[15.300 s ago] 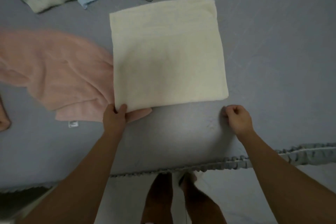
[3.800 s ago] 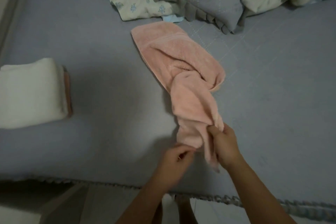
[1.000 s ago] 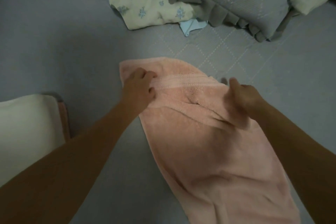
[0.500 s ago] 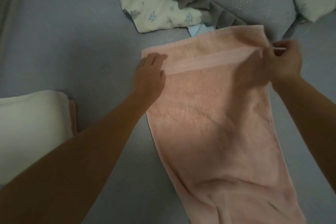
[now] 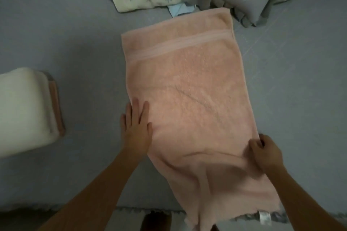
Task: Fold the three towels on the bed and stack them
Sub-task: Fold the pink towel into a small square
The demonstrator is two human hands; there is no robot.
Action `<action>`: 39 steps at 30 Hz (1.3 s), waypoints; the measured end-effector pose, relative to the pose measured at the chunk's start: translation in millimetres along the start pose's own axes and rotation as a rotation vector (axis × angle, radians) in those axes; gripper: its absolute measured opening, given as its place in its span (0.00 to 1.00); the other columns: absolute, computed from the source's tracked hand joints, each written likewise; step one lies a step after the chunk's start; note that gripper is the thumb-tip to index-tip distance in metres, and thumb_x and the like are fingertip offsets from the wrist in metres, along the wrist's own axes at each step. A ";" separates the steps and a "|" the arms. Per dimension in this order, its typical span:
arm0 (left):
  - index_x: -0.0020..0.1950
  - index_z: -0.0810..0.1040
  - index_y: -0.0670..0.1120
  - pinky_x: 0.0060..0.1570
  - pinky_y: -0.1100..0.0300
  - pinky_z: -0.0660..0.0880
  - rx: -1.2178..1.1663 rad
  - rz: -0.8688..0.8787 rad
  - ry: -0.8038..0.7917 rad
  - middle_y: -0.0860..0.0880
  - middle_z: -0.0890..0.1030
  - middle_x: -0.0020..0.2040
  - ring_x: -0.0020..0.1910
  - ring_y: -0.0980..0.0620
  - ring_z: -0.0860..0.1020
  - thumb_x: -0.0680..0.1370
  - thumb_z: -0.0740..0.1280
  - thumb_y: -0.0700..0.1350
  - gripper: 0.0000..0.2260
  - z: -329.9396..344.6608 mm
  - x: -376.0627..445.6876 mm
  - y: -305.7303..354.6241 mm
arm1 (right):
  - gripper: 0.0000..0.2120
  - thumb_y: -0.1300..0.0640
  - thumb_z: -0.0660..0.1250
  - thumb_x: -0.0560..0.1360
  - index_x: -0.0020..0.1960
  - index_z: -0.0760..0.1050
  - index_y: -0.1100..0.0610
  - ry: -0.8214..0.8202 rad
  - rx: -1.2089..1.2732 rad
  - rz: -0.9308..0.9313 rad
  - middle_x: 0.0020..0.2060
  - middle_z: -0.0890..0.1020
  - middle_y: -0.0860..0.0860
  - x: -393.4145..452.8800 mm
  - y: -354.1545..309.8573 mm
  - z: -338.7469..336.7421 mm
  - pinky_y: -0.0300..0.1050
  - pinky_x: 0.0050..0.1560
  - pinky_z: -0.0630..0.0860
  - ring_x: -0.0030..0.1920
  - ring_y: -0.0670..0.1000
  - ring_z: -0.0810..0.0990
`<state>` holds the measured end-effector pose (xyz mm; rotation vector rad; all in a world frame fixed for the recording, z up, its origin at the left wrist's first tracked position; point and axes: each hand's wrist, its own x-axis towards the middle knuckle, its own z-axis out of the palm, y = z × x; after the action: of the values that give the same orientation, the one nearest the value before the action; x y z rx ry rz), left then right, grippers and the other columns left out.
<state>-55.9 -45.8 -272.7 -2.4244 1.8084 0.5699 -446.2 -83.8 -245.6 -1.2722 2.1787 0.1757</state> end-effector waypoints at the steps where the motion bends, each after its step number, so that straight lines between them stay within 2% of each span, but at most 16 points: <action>1: 0.80 0.57 0.50 0.74 0.39 0.57 -0.012 -0.019 -0.021 0.41 0.51 0.81 0.78 0.36 0.54 0.75 0.66 0.45 0.34 4.2 -17.1 6.1 | 0.08 0.53 0.66 0.76 0.48 0.75 0.58 -0.041 -0.018 -0.017 0.41 0.80 0.58 -6.9 13.3 -0.8 0.49 0.45 0.69 0.48 0.64 0.80; 3: 0.80 0.57 0.50 0.74 0.39 0.56 -0.074 -0.054 -0.055 0.41 0.50 0.81 0.78 0.35 0.53 0.72 0.67 0.41 0.37 12.4 -52.0 23.9 | 0.09 0.51 0.66 0.76 0.46 0.75 0.57 -0.136 -0.042 -0.028 0.41 0.80 0.57 -16.2 33.2 -3.3 0.50 0.45 0.71 0.45 0.62 0.79; 6: 0.79 0.58 0.48 0.73 0.40 0.58 -0.252 -0.137 -0.052 0.40 0.52 0.80 0.76 0.35 0.57 0.69 0.68 0.37 0.39 24.3 -107.2 55.1 | 0.15 0.47 0.68 0.76 0.56 0.78 0.56 -0.294 -0.014 -0.041 0.48 0.82 0.55 -24.7 53.0 -9.7 0.48 0.48 0.70 0.47 0.58 0.78; 9: 0.79 0.57 0.46 0.72 0.46 0.61 -0.551 -0.429 0.016 0.40 0.59 0.77 0.73 0.40 0.61 0.72 0.70 0.40 0.38 36.9 -160.0 83.9 | 0.19 0.46 0.70 0.74 0.62 0.77 0.53 -0.420 0.087 -0.104 0.51 0.81 0.50 -33.3 70.2 -19.1 0.48 0.50 0.71 0.48 0.53 0.78; 12: 0.69 0.67 0.50 0.57 0.56 0.72 -0.919 -0.713 0.133 0.43 0.73 0.62 0.56 0.50 0.74 0.69 0.74 0.47 0.31 48.3 -205.5 114.4 | 0.24 0.45 0.72 0.72 0.66 0.75 0.51 -0.480 0.097 -0.120 0.52 0.79 0.48 -43.5 94.0 -21.6 0.50 0.51 0.73 0.51 0.54 0.78; 14: 0.57 0.69 0.51 0.43 0.62 0.74 -1.102 -0.785 0.058 0.48 0.78 0.49 0.46 0.51 0.79 0.67 0.74 0.52 0.22 61.8 -234.8 130.3 | 0.24 0.47 0.73 0.72 0.65 0.76 0.54 -0.488 0.093 -0.103 0.53 0.80 0.51 -50.0 114.2 -17.0 0.50 0.50 0.73 0.50 0.54 0.78; 17: 0.54 0.74 0.46 0.41 0.57 0.74 -1.029 -0.783 -0.274 0.47 0.82 0.47 0.47 0.44 0.81 0.72 0.73 0.49 0.15 89.6 -273.2 138.2 | 0.20 0.52 0.70 0.75 0.63 0.76 0.62 -0.494 0.021 -0.116 0.55 0.82 0.60 -58.3 142.7 -8.6 0.49 0.50 0.73 0.51 0.58 0.79; 19: 0.56 0.78 0.43 0.47 0.54 0.75 -0.991 -0.808 -0.336 0.47 0.82 0.49 0.49 0.45 0.80 0.74 0.72 0.44 0.12 99.6 -288.7 136.2 | 0.19 0.54 0.69 0.76 0.62 0.76 0.64 -0.485 0.015 -0.110 0.55 0.81 0.63 -61.9 155.0 -6.2 0.51 0.49 0.74 0.51 0.60 0.79; 22: 0.50 0.80 0.46 0.48 0.48 0.79 -1.097 -0.934 -0.228 0.45 0.84 0.46 0.46 0.44 0.81 0.73 0.69 0.44 0.07 92.5 -305.1 129.3 | 0.18 0.56 0.70 0.76 0.63 0.75 0.63 -0.565 0.085 -0.046 0.54 0.80 0.59 -64.5 167.0 -8.9 0.48 0.42 0.77 0.48 0.57 0.79; 24: 0.41 0.79 0.48 0.38 0.53 0.77 -1.075 -0.972 -0.109 0.48 0.82 0.38 0.39 0.46 0.80 0.67 0.66 0.48 0.07 86.2 -316.5 118.7 | 0.17 0.59 0.69 0.76 0.63 0.74 0.63 -0.639 0.104 -0.001 0.50 0.79 0.56 -63.3 172.9 -14.3 0.41 0.35 0.76 0.44 0.51 0.79; 26: 0.38 0.80 0.45 0.32 0.59 0.72 -1.077 -0.983 -0.075 0.50 0.80 0.34 0.35 0.49 0.77 0.66 0.66 0.47 0.07 85.2 -326.6 104.5 | 0.13 0.60 0.68 0.77 0.60 0.75 0.62 -0.652 0.067 -0.003 0.48 0.79 0.55 -59.7 178.8 -18.2 0.43 0.36 0.78 0.44 0.51 0.79; 28: 0.44 0.82 0.44 0.37 0.58 0.76 -1.207 -1.006 -0.193 0.48 0.83 0.39 0.39 0.48 0.80 0.71 0.70 0.41 0.03 87.4 -330.6 95.0 | 0.09 0.59 0.68 0.77 0.56 0.76 0.60 -0.645 0.042 -0.027 0.50 0.80 0.58 -57.0 180.8 -21.4 0.48 0.44 0.77 0.46 0.55 0.80; 31: 0.46 0.76 0.41 0.41 0.53 0.74 -1.229 -0.991 -0.324 0.44 0.79 0.43 0.42 0.45 0.77 0.71 0.73 0.42 0.09 91.8 -331.3 86.0 | 0.07 0.62 0.65 0.78 0.55 0.74 0.63 -0.706 0.132 0.048 0.48 0.80 0.61 -59.0 180.6 -25.1 0.59 0.42 0.81 0.46 0.63 0.82; 35: 0.60 0.71 0.43 0.38 0.54 0.77 -1.214 -1.097 -0.353 0.42 0.79 0.52 0.45 0.42 0.79 0.73 0.76 0.45 0.21 81.4 -338.2 81.4 | 0.10 0.67 0.61 0.78 0.58 0.73 0.62 -0.788 0.139 0.069 0.38 0.78 0.60 -68.0 183.5 -36.8 0.45 0.27 0.72 0.31 0.55 0.76; 36: 0.61 0.71 0.43 0.34 0.56 0.76 -1.196 -1.126 -0.364 0.42 0.80 0.51 0.42 0.43 0.79 0.73 0.75 0.45 0.21 75.7 -339.6 78.6 | 0.10 0.67 0.61 0.78 0.57 0.74 0.62 -0.776 0.193 0.071 0.39 0.80 0.61 -69.8 182.1 -40.9 0.45 0.28 0.74 0.33 0.57 0.77; 39: 0.60 0.75 0.38 0.25 0.64 0.69 -1.185 -1.165 -0.386 0.42 0.78 0.36 0.27 0.49 0.73 0.75 0.72 0.44 0.16 50.9 -329.0 68.4 | 0.08 0.64 0.64 0.76 0.52 0.80 0.58 -0.622 0.475 0.087 0.44 0.85 0.60 -70.8 164.0 -56.8 0.51 0.37 0.82 0.42 0.58 0.84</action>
<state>-212.4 247.1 -200.4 -2.9023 -0.4364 1.9707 -581.2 33.7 -189.6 -0.7268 1.6059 0.0667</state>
